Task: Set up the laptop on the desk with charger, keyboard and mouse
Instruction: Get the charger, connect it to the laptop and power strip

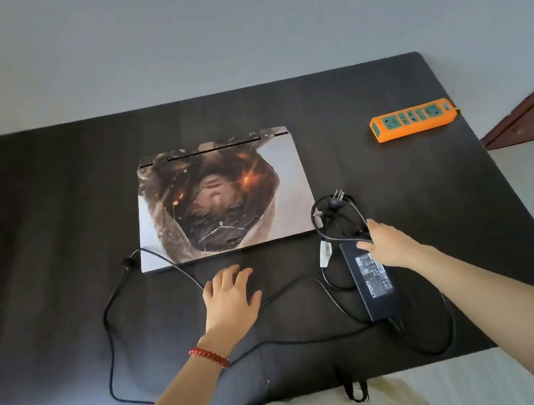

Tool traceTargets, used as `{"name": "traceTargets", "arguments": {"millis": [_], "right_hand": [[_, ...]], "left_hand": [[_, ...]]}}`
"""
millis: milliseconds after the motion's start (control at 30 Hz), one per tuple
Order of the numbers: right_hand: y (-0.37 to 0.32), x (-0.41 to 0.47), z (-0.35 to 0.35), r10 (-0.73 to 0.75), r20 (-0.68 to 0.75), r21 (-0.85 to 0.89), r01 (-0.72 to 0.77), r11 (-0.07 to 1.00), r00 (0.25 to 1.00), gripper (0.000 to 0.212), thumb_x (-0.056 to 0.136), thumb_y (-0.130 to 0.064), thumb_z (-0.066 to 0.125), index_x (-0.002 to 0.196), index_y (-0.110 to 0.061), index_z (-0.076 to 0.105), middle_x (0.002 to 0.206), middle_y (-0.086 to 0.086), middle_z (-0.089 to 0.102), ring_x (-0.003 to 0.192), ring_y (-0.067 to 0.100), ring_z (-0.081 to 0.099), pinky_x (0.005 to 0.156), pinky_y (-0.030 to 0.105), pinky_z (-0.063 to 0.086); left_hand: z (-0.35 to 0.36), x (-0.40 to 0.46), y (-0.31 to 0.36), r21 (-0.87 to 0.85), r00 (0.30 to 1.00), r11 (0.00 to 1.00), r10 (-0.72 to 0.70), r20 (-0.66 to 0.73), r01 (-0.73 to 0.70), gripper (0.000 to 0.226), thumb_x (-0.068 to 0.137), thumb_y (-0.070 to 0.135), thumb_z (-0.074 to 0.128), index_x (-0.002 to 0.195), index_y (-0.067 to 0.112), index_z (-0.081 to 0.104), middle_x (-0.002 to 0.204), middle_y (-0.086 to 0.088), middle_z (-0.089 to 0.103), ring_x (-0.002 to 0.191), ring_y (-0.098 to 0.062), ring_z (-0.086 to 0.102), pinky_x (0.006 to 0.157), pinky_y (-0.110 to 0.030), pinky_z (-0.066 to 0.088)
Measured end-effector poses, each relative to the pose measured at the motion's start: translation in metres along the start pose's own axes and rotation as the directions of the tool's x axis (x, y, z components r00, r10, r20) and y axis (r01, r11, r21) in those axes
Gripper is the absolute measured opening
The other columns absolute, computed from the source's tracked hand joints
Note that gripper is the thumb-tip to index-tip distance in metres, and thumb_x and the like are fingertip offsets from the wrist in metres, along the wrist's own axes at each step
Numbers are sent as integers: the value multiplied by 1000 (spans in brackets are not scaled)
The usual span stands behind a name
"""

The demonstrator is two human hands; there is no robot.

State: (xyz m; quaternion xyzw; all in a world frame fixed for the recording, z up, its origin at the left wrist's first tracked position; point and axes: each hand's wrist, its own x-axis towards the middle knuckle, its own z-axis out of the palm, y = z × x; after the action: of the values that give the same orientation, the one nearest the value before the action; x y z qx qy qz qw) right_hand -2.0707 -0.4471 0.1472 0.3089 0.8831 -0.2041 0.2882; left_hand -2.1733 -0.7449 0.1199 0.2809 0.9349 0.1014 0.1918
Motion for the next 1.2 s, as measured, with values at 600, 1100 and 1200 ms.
{"name": "traceTargets", "arguments": {"millis": [600, 1100, 1200], "right_hand": [[-69, 8, 13, -243, -346, -197, 183, 963, 906, 24, 93, -16, 48, 117, -12, 51, 121, 11, 46, 103, 29, 50, 76, 40, 46], [-38, -12, 1, 120, -505, 432, 130, 893, 855, 17, 94, -18, 49, 107, -9, 56, 98, 11, 66, 95, 34, 60, 77, 39, 45], [-49, -21, 9, -179, -530, 44, 238, 970, 829, 36, 89, -12, 55, 124, -9, 53, 122, 14, 60, 114, 33, 54, 91, 43, 44]], "left_hand": [[7, 5, -40, 21, 983, 999, 20, 185, -25, 70, 80, 56, 56, 140, 31, 30, 154, -2, 12, 142, -27, 4, 115, -50, 8], [-9, 5, -27, -322, 986, 946, 89, 141, -39, 10, 90, 22, 51, 95, 16, 46, 69, -3, 58, 68, -28, 61, 63, -36, 48], [-23, 9, -20, -451, 995, 890, 87, 44, -58, 8, 88, 17, 56, 91, 18, 49, 61, 9, 51, 54, -12, 52, 59, -30, 46]]}}
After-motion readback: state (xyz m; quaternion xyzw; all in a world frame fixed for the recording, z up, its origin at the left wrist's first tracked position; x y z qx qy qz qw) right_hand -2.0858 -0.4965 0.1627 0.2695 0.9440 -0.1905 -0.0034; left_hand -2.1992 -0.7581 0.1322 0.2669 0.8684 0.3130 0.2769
